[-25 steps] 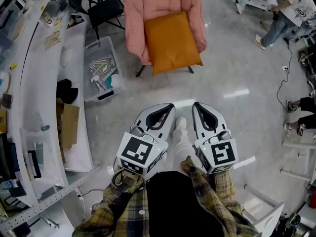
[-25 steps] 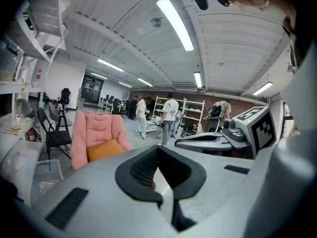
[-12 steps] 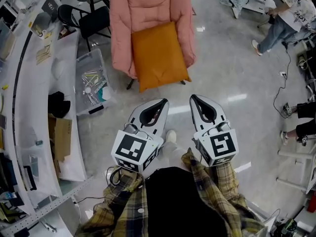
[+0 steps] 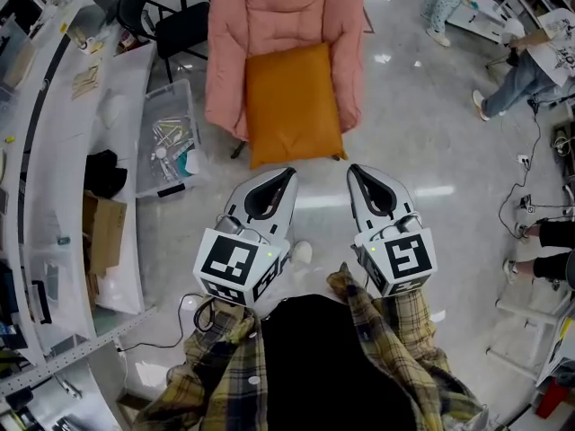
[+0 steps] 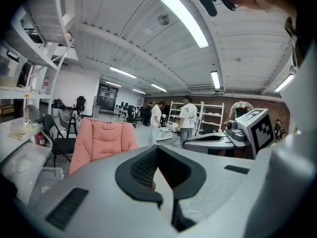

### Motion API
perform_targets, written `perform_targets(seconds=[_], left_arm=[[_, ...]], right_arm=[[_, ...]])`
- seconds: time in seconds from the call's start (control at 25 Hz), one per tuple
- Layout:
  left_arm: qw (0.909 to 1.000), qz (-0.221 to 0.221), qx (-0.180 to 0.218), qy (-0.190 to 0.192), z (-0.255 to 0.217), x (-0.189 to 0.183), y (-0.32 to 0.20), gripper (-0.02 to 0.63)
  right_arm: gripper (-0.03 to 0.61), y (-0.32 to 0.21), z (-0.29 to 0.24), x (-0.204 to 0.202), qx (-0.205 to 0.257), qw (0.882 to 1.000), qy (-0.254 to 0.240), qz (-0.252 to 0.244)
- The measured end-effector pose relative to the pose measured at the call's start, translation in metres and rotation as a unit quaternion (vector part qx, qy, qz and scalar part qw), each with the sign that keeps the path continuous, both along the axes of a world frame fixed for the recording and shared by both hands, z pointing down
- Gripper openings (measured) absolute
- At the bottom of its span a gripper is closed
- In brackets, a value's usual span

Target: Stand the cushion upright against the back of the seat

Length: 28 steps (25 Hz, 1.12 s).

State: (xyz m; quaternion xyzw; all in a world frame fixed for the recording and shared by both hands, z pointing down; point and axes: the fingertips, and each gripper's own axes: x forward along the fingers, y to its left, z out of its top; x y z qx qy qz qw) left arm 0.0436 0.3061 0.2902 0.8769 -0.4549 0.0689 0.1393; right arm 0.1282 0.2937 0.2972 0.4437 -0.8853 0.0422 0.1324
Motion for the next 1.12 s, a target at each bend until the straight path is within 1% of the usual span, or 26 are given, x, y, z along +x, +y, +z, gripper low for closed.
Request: perform_targets(seconds=[0.24,0.48,0.68,0.84,1.0,1.12], left_arm=[[0.9997,-0.014,-0.019,0.002,0.014,-0.025,-0.027,0.005],[0.9998,-0.004,-0.018,0.005,0.017,-0.043,-0.075,0.005],[0.9997,0.018,-0.017,0.003,0.015,-0.066,-0.134,0.005],[0.9989,0.043,-0.02,-0.003,0.014,-0.087,-0.178,0.005],[0.9974,0.065,-0.029,-0.004,0.02,-0.105,-0.213,0.005],[0.9952,0.087,-0.043,-0.006,0.029,-0.112,-0.233,0.005]], right_arm=[[0.017,-0.025,0.01,-0.023,-0.015,1.0,-0.003,-0.008],[0.017,-0.068,0.019,-0.04,-0.021,1.0,-0.005,0.007],[0.017,-0.125,0.014,-0.059,-0.017,0.999,-0.006,0.03],[0.017,-0.166,0.012,-0.077,-0.017,0.998,-0.006,0.057],[0.017,-0.2,0.015,-0.092,-0.023,0.996,-0.006,0.082],[0.017,-0.218,0.021,-0.097,-0.031,0.994,-0.003,0.105]])
